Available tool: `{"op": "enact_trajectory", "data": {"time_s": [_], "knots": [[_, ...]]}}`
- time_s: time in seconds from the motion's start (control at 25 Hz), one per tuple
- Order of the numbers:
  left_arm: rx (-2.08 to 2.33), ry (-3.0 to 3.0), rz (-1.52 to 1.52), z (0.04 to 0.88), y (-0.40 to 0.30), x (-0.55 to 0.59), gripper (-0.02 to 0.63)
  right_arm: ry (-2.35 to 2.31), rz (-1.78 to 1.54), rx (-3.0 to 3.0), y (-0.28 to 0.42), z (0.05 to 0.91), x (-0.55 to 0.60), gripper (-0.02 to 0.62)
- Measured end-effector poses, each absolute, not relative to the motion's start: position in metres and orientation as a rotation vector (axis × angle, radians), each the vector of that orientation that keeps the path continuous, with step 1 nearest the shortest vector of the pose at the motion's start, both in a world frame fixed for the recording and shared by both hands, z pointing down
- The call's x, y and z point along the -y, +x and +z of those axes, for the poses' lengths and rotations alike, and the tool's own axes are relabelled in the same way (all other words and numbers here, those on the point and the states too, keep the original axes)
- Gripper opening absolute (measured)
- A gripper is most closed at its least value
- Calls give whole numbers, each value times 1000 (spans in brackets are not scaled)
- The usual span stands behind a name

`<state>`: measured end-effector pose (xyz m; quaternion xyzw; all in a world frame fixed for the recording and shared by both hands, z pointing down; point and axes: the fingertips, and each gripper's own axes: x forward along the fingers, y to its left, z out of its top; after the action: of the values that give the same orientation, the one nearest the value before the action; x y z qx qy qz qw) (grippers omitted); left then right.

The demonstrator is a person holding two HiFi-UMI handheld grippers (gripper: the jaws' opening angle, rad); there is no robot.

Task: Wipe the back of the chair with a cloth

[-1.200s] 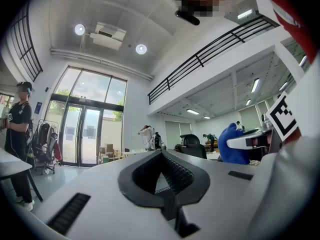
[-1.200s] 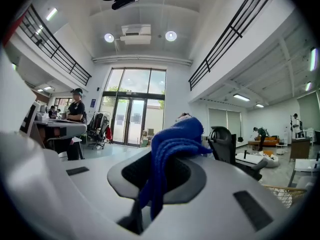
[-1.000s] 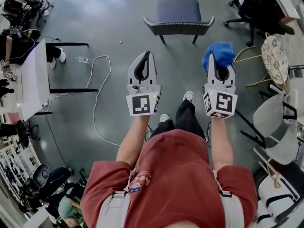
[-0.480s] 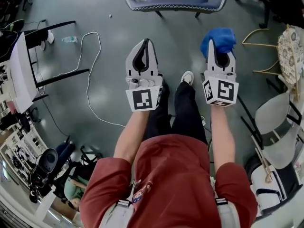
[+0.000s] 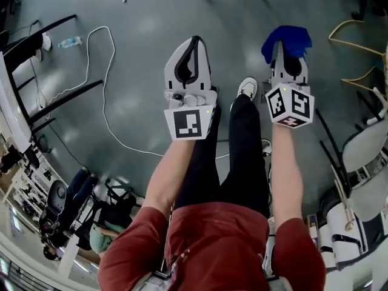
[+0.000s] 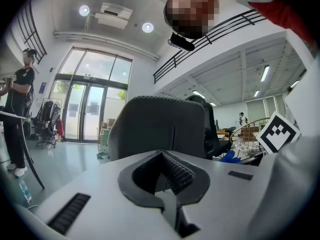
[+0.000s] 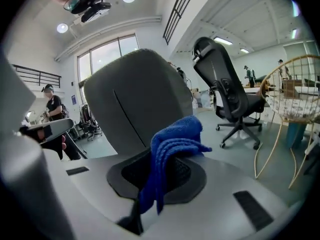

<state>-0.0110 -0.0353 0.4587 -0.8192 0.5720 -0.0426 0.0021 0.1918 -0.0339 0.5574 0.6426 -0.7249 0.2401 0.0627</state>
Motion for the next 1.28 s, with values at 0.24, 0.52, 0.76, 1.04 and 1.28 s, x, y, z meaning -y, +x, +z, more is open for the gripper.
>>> {"op": "enact_trajectory", "data": {"time_s": [0.24,0.52,0.76,1.04,1.28], "knots": [[-1887,-2588,-99,534,-16,44,12,1959,934,2167,187,651,47,63],[-1895,-2622,-172,579,-1,47,12,2075,1314,2177,207,706,90,63],[-1905,-2620,-189,578,-4,60,12,2233,1637,2123,231,720,139,63],[-1918,-2613,-169,567,-9,70,12,2099,1458,2147,222,715,178,63],[-1939,-2606,-168,564,-11,76,12,1992,1308,2110,217,719,194,63]]}}
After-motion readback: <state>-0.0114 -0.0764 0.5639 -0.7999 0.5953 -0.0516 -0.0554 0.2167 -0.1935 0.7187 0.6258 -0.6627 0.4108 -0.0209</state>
